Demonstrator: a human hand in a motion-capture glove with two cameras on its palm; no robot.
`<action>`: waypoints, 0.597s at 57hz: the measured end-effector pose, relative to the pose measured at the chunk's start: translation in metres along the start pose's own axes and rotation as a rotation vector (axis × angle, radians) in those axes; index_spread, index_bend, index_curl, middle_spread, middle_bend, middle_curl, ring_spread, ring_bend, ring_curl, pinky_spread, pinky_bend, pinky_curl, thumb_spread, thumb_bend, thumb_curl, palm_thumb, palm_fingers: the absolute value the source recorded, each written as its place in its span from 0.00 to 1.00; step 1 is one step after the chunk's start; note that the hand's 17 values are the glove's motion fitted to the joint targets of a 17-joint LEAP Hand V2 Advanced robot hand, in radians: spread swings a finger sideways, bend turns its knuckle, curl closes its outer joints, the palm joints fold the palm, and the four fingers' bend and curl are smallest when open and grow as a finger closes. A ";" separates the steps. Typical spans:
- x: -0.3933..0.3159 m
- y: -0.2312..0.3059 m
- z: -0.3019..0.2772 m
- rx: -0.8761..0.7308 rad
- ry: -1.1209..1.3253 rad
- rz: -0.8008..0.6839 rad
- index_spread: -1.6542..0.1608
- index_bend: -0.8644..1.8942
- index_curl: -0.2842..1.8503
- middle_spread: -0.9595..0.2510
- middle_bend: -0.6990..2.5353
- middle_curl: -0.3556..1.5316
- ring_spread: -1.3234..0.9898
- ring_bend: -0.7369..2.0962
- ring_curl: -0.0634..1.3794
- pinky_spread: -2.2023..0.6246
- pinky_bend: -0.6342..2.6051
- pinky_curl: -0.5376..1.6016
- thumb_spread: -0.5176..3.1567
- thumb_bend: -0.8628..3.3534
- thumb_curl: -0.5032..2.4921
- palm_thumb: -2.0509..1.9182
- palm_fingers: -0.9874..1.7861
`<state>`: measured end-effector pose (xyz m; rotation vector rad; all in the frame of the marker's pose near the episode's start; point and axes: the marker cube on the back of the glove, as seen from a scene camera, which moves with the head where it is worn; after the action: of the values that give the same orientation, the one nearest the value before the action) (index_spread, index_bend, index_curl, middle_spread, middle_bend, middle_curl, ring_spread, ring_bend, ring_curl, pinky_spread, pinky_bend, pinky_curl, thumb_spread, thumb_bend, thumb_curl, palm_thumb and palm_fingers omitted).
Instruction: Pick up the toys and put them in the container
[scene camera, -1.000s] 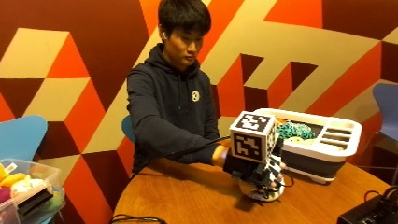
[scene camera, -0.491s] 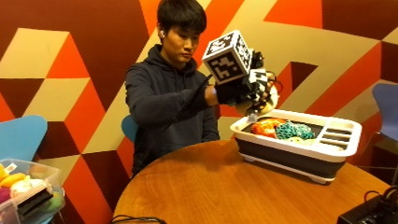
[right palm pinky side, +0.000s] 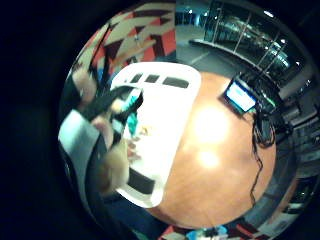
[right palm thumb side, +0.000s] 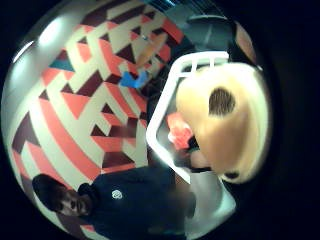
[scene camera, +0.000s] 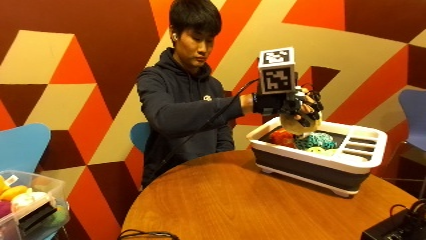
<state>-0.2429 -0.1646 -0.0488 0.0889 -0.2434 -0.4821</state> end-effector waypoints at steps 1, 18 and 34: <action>0.000 0.001 0.003 -0.034 -0.008 -0.003 0.63 0.46 0.74 0.55 0.49 0.67 0.40 0.74 0.59 0.66 0.61 0.54 0.21 0.22 0.56 0.68 0.46; 0.015 0.031 -0.065 0.190 -0.179 -0.008 0.71 0.37 0.57 0.75 0.32 0.52 0.54 0.42 0.36 0.78 0.51 0.45 0.43 0.20 0.43 0.58 0.30; 0.063 0.122 -0.097 0.307 0.014 0.059 0.75 0.38 0.50 0.78 0.31 0.49 0.56 0.38 0.33 0.80 0.45 0.41 0.49 0.20 0.37 0.58 0.36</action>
<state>-0.1099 -0.0835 -0.1125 0.3837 -0.3044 -0.3827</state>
